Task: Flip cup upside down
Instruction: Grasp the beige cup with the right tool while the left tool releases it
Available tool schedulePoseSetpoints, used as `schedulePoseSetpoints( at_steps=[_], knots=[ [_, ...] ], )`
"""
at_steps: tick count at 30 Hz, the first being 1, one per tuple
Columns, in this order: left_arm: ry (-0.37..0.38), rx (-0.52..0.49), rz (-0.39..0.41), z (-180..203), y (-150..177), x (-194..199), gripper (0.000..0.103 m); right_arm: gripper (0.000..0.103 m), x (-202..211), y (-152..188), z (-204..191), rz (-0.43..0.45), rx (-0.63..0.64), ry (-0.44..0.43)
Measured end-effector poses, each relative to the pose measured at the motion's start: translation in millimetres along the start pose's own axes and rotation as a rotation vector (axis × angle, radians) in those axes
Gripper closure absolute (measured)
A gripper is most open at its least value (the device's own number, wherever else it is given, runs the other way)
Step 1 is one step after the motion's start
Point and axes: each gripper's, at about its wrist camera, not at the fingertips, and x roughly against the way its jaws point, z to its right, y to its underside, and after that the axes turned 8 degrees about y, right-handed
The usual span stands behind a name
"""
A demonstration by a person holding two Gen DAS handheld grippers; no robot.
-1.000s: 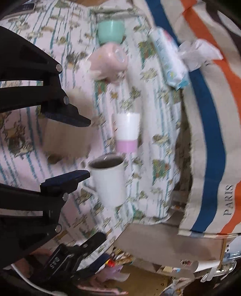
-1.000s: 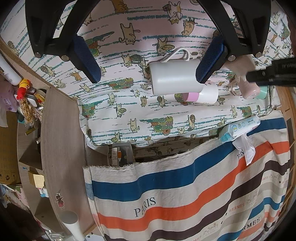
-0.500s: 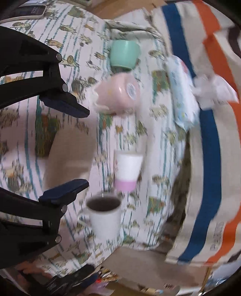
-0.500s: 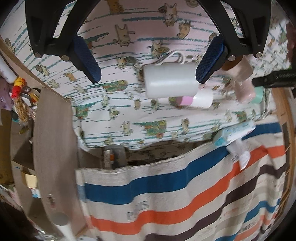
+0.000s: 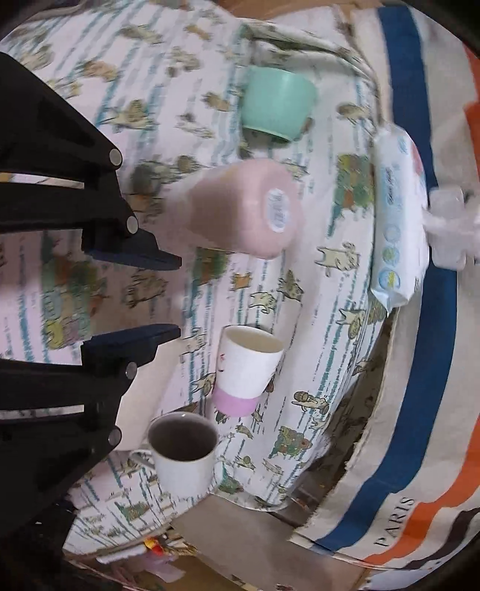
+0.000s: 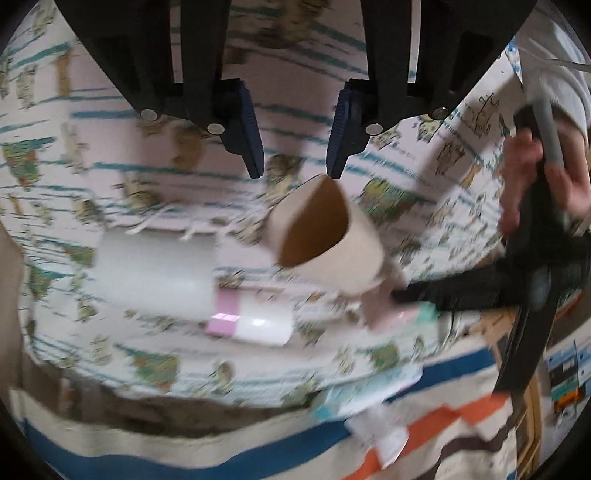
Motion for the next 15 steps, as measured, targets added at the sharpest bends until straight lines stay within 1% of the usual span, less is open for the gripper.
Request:
schedulePoseSetpoints(
  at_steps=[1,2,4,8,10,12,15],
  knots=[
    [0.004,-0.024,-0.015,2,-6,-6,0.076,0.069,-4,0,-8,-0.019,0.008,-0.002],
    [0.008,-0.041,-0.031,2,-11,-13,0.084,0.069,-6,-1,-11,-0.029,0.005,-0.012],
    [0.029,-0.078,-0.072,7,-19,-28,0.093,0.069,-13,-4,-18,-0.065,-0.012,-0.038],
    [0.030,-0.165,-0.157,20,-26,-58,0.094,0.069,-29,-10,-25,-0.123,-0.033,-0.043],
    [0.050,-0.176,-0.187,21,-26,-67,0.095,0.069,-35,-13,-22,-0.143,-0.055,-0.036],
    [0.058,-0.183,-0.198,21,-26,-69,0.095,0.069,-40,-16,-16,-0.150,-0.086,-0.020],
    [0.087,-0.182,-0.218,19,-20,-60,0.096,0.069,-43,-21,-4,-0.147,-0.129,-0.004]
  ],
)
